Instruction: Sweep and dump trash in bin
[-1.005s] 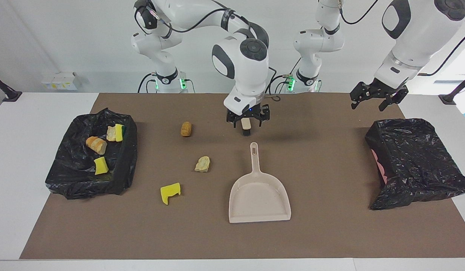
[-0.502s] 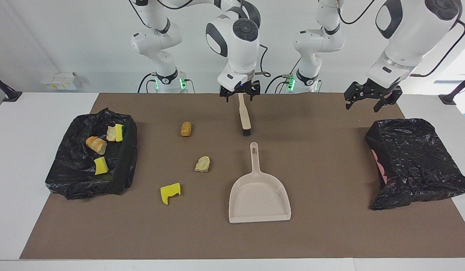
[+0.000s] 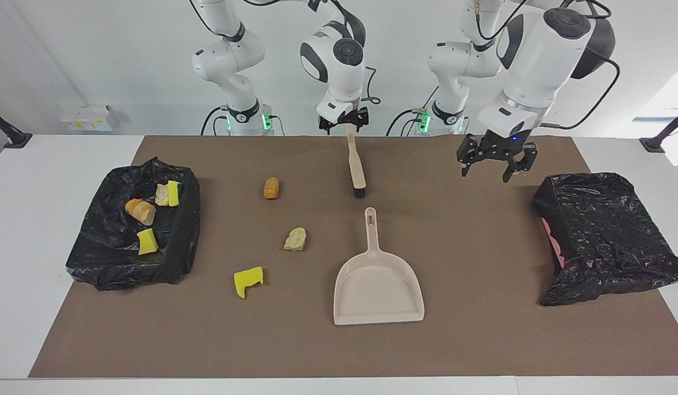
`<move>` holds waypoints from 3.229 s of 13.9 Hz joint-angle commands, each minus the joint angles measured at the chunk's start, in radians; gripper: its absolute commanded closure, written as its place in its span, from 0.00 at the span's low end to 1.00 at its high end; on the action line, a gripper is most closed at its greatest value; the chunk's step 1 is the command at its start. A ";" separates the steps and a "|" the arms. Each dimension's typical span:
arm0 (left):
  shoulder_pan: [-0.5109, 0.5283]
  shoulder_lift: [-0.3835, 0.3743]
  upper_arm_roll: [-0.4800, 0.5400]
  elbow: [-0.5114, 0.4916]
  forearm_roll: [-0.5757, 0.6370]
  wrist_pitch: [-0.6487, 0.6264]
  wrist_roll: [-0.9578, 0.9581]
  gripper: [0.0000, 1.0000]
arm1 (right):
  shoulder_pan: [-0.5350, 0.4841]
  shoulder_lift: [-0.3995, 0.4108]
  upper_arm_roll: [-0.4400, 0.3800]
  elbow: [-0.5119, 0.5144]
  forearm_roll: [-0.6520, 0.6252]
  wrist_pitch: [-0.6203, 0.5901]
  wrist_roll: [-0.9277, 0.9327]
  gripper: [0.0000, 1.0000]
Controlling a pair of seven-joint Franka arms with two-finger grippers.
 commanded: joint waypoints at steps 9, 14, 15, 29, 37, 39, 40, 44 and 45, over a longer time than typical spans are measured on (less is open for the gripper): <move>-0.232 0.290 0.018 -0.005 0.053 0.341 -0.358 0.00 | 0.129 0.042 -0.002 -0.089 0.027 0.171 0.132 0.77; -0.315 0.382 0.018 -0.007 0.107 0.422 -0.467 0.00 | 0.112 0.026 -0.007 -0.079 0.025 0.160 0.233 1.00; -0.332 0.406 0.020 -0.005 0.127 0.428 -0.487 0.00 | 0.094 0.003 -0.008 -0.079 0.025 0.145 0.235 1.00; -0.321 0.384 0.017 0.020 0.127 0.329 -0.492 1.00 | -0.244 -0.276 -0.007 -0.170 -0.027 -0.216 0.610 1.00; -0.258 0.275 0.025 0.016 0.126 0.091 -0.025 1.00 | -0.274 -0.233 -0.004 -0.283 0.097 -0.072 0.538 1.00; -0.258 0.262 0.026 0.009 0.130 0.033 0.145 1.00 | -0.282 -0.212 -0.004 -0.267 0.097 -0.069 0.453 1.00; -0.254 0.259 0.028 0.010 0.135 0.004 0.251 1.00 | -0.287 -0.204 -0.004 -0.266 0.097 -0.029 0.415 1.00; -0.241 0.245 0.028 -0.028 0.155 0.017 0.596 1.00 | -0.349 -0.095 -0.005 -0.157 0.099 0.022 0.274 1.00; -0.241 0.233 0.028 -0.052 0.167 0.042 0.676 1.00 | -0.366 -0.074 -0.007 -0.134 0.099 0.026 0.226 1.00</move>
